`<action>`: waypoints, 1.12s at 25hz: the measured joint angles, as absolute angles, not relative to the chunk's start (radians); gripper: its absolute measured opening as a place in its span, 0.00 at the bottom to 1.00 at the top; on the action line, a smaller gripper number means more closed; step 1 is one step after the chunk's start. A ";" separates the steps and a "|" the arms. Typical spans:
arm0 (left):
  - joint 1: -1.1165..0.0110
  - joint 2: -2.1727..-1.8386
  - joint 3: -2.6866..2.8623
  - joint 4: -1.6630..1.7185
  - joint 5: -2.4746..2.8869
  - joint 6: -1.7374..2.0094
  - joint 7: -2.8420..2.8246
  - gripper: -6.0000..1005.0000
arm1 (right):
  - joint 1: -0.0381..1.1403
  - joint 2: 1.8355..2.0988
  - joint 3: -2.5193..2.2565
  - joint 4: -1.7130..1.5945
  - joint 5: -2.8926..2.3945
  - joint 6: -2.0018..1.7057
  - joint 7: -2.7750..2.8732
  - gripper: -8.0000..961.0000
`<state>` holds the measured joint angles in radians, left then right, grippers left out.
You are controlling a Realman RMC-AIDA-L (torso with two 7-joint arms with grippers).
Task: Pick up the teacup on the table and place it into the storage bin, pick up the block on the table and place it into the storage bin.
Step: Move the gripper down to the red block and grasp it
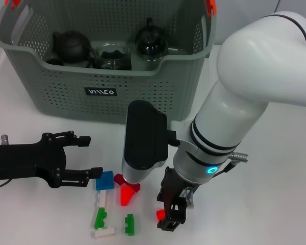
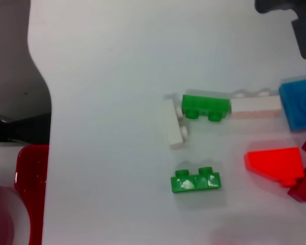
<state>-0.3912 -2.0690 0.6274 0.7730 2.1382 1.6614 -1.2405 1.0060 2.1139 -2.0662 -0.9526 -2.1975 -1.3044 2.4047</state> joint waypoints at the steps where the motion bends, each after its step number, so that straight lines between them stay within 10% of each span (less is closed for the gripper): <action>1: -0.391 -2.069 0.627 0.773 2.138 1.661 -1.241 0.86 | 1.006 2.114 -2.070 -0.953 -2.197 -1.304 2.403 0.61; 28: -0.393 -2.071 0.627 0.772 2.138 1.657 -1.241 0.86 | 1.002 2.120 -2.108 -0.934 -2.200 -1.255 2.351 0.53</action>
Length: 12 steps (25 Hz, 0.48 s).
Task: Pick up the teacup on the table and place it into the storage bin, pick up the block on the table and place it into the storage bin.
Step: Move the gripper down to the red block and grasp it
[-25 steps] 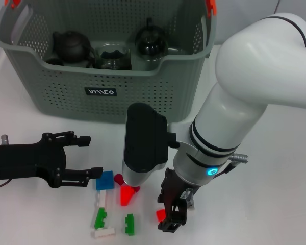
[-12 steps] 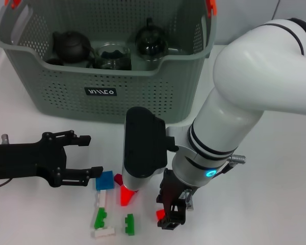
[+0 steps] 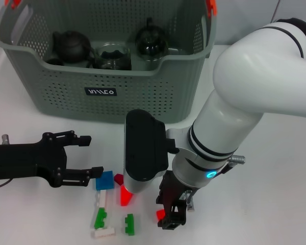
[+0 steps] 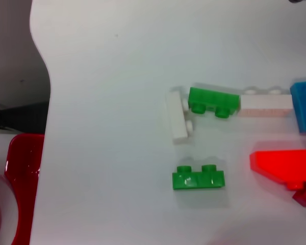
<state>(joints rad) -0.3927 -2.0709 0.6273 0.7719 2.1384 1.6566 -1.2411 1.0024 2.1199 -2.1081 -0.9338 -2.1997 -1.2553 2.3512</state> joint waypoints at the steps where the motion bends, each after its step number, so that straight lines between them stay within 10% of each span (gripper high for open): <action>1: -0.393 -2.071 0.627 0.772 2.138 1.657 -1.241 0.86 | 1.002 2.120 -2.108 -0.934 -2.200 -1.254 2.350 0.52; 12: -0.393 -2.071 0.627 0.767 2.138 1.655 -1.241 0.86 | 1.000 2.123 -2.118 -0.920 -2.195 -1.242 2.325 0.51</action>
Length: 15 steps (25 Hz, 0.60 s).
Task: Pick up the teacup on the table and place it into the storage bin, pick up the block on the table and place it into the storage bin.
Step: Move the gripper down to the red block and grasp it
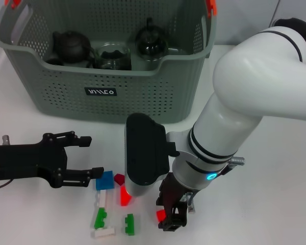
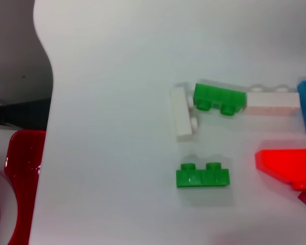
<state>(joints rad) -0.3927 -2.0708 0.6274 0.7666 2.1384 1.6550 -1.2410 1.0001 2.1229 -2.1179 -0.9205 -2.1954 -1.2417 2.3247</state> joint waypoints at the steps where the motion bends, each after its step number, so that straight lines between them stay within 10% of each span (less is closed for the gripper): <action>1: -0.393 -2.071 0.627 0.766 2.138 1.655 -1.241 0.86 | 1.000 2.123 -2.119 -0.920 -2.195 -1.242 2.325 0.51; 15: -0.393 -2.072 0.626 0.764 2.138 1.655 -1.241 0.86 | 1.006 2.125 -2.135 -0.920 -2.195 -1.237 2.333 0.39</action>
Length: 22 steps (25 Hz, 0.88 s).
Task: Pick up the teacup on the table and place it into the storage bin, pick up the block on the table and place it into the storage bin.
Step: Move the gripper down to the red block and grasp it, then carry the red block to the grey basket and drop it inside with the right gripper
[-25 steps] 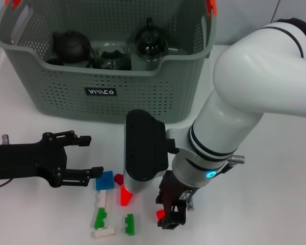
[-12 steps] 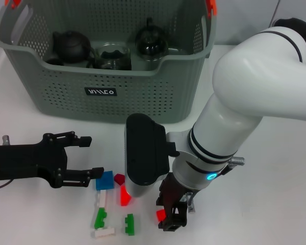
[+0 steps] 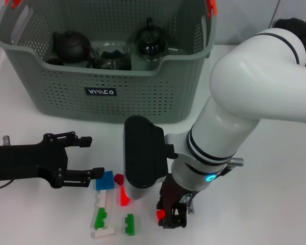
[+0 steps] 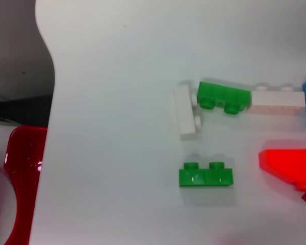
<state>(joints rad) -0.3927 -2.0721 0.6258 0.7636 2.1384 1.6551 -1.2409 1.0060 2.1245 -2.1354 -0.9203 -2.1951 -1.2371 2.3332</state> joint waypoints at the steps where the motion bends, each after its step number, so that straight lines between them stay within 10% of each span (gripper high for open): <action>1: -0.393 -2.072 0.626 0.764 2.138 1.655 -1.241 0.86 | 1.006 2.125 -2.136 -0.920 -2.195 -1.237 2.334 0.37; 22: -0.386 -2.069 0.607 0.769 2.138 1.667 -1.238 0.86 | 0.989 2.102 -1.989 -0.972 -2.218 -1.278 2.363 0.23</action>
<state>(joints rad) -0.3862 -2.0690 0.6068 0.7692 2.1384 1.6672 -1.2380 0.9888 2.1024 -1.9888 -0.9721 -2.2177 -1.2776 2.3632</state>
